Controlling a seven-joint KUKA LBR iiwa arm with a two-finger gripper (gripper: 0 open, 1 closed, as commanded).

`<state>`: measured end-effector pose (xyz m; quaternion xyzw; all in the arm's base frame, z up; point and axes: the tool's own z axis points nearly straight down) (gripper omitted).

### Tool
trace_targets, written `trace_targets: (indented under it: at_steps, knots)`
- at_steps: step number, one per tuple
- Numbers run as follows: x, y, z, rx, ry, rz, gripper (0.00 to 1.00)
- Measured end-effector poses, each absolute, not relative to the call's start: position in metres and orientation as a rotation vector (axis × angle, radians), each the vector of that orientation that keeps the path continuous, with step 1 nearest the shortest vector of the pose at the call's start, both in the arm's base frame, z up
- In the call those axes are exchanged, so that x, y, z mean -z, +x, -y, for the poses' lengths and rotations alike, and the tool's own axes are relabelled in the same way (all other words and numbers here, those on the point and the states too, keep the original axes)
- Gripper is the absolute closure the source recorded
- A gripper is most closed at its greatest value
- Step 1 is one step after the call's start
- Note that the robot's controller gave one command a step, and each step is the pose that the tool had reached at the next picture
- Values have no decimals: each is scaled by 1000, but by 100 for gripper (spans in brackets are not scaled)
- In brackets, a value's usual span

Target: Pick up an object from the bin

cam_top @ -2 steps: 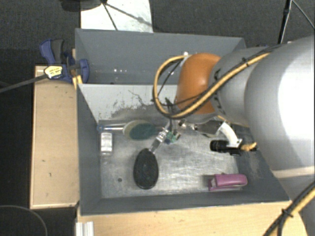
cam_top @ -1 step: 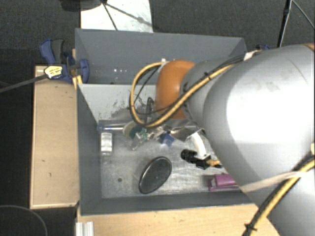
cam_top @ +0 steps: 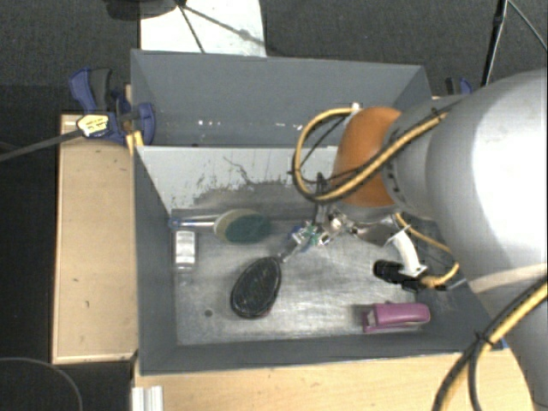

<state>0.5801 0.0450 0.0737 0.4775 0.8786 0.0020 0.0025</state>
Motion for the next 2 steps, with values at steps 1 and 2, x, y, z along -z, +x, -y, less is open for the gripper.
trace_targets:
  at_steps: [1, 2]
  knots:
    - [-76, 581, -46, -6, 1489, -2754, 100]
    - [-186, 584, -46, -7, 1484, -2761, 100]
